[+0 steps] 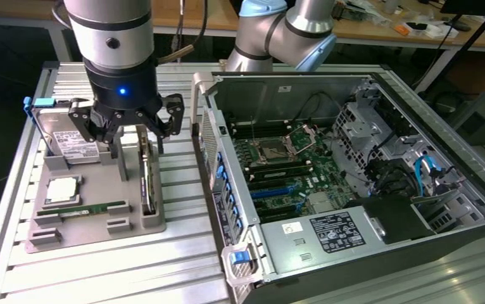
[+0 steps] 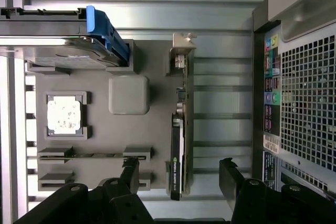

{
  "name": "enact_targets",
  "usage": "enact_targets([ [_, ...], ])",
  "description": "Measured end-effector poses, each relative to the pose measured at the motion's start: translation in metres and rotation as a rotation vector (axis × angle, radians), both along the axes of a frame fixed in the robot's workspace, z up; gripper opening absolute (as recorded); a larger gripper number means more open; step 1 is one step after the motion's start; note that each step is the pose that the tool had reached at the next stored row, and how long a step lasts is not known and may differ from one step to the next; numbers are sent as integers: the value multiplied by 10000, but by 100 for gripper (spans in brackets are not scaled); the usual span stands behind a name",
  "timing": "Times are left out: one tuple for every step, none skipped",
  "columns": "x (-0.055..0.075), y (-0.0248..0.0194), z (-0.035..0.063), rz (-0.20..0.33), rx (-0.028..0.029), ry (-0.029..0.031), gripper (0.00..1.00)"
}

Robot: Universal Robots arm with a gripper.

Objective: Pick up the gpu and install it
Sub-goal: 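Pick up the gpu and move the gpu toward the slot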

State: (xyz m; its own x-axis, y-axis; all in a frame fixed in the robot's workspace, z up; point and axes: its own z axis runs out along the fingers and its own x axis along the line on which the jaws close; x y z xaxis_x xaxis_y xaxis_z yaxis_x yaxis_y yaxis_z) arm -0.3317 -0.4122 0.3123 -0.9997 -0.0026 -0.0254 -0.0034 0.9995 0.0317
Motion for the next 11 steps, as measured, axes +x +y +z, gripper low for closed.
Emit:
enact_targets([
  [0,0,-19,0,0,0,72],
  [0,0,-37,0,1,-1,72],
  [0,0,-56,0,1,-1,72],
  [0,0,-72,0,0,-1,72],
  [0,0,-92,0,0,0,72],
  [0,0,-109,0,1,-1,72],
  [0,0,-128,0,0,0,72],
  [0,0,-146,0,0,-1,72],
  [0,0,-166,0,1,-1,72],
  [0,0,-184,0,0,0,72],
  [0,0,-202,0,-1,1,72],
])
